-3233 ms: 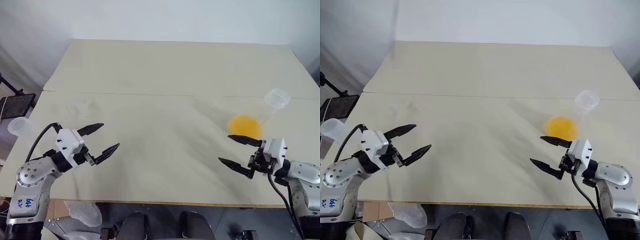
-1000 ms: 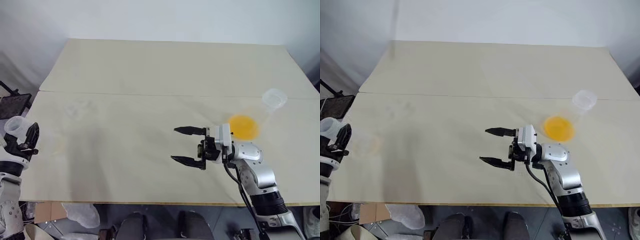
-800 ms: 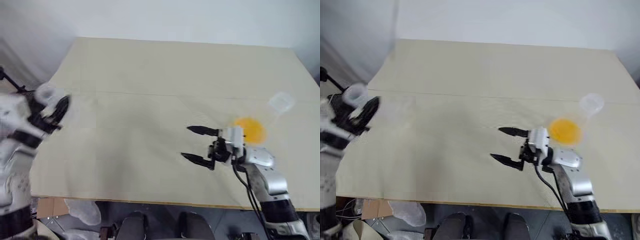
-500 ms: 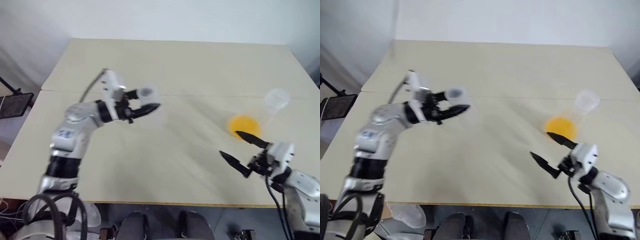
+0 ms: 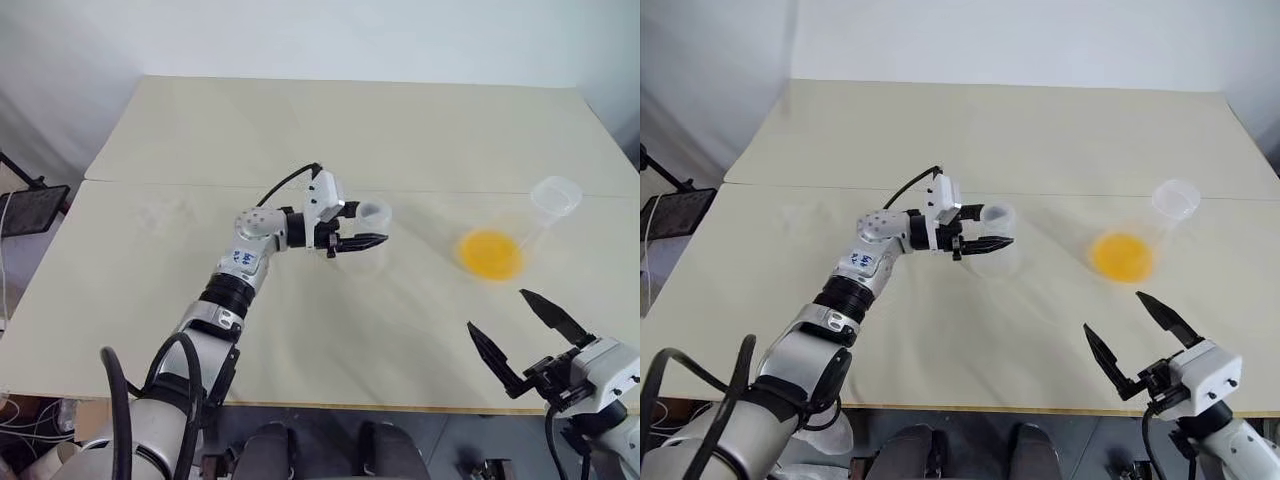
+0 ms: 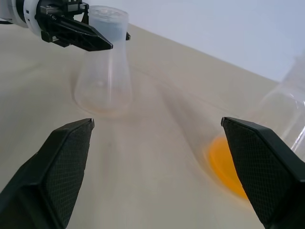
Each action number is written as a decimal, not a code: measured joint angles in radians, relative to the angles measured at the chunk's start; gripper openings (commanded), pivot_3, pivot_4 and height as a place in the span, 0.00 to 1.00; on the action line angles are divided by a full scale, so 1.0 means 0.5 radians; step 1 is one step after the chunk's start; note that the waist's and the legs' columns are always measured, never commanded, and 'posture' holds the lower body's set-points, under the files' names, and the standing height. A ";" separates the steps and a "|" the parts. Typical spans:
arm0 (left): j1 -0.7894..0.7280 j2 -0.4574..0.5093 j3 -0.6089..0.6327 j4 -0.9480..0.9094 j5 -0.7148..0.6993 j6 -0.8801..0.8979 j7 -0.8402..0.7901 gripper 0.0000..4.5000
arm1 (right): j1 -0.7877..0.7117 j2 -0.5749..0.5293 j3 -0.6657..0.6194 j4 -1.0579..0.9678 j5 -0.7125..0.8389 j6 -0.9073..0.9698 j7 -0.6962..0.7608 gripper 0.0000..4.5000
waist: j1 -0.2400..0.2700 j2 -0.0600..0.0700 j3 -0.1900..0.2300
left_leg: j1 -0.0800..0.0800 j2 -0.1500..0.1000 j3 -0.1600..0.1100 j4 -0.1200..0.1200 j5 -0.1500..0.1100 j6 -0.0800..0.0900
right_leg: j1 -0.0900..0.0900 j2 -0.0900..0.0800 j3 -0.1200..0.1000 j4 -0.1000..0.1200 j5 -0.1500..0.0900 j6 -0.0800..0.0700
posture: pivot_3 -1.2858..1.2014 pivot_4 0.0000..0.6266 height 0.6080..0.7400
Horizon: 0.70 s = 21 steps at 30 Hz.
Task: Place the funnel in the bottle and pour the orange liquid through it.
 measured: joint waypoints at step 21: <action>0.481 0.595 0.400 -0.537 -0.073 0.010 -0.076 0.99 | -0.510 -0.243 0.212 0.290 0.073 0.106 0.144 1.00 | -0.012 0.000 0.000 | 0.000 0.002 -0.018 0.006 0.000 0.001 | -0.002 -0.001 0.001 0.009 0.000 0.000 | 0.52 0.24 1.00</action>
